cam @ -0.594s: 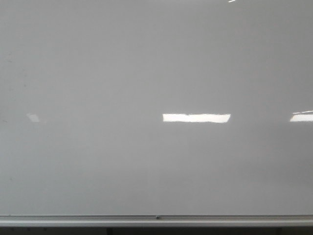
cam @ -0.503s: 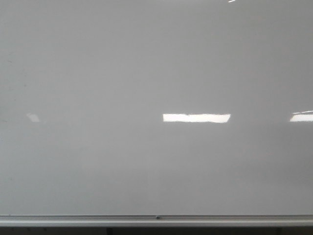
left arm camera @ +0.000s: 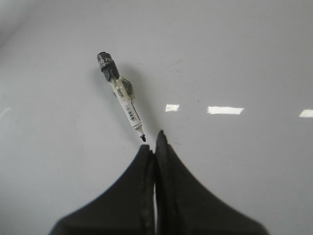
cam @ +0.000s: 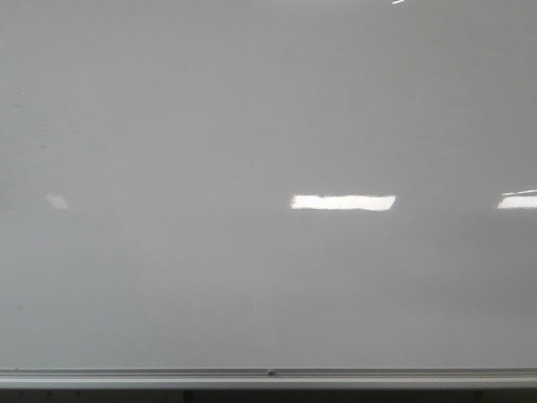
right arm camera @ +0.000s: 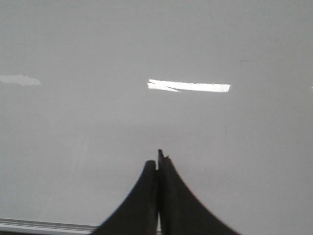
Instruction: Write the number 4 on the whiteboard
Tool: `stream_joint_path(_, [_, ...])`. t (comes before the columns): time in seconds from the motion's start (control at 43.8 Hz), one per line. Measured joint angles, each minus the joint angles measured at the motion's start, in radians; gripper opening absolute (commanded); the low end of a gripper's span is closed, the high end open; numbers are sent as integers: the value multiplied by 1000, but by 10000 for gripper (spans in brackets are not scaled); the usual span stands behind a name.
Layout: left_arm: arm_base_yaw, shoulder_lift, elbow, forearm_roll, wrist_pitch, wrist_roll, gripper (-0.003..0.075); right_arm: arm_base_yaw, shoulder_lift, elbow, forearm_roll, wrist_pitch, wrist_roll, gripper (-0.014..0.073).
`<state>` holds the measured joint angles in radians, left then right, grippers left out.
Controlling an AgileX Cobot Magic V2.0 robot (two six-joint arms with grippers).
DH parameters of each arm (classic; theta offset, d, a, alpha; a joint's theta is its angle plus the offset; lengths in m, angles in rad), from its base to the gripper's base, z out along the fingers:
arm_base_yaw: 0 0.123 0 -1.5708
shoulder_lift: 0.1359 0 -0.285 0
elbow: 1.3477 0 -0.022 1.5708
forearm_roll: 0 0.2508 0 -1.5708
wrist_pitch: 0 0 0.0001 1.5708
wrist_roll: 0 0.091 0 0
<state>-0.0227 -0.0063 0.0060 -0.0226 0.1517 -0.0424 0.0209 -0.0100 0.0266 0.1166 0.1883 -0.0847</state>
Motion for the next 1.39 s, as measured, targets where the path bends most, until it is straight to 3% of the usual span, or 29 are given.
stream_joint_path(0.708, [0,0,0,0,-5,0,-20,0,0,0,0,0,0,-62])
stream_joint_path(0.937, [0,0,0,0,-128,0,-20,0,0,-3,4,-61,0,-62])
stream_joint_path(1.12, [0,0,-91,5,-135,0,-20,0,0,-150,27,-5,0,-62])
stream_joint_path(1.394, [0,191,-350,56,71,0,-20,0,179,-440,28,136,2,-62])
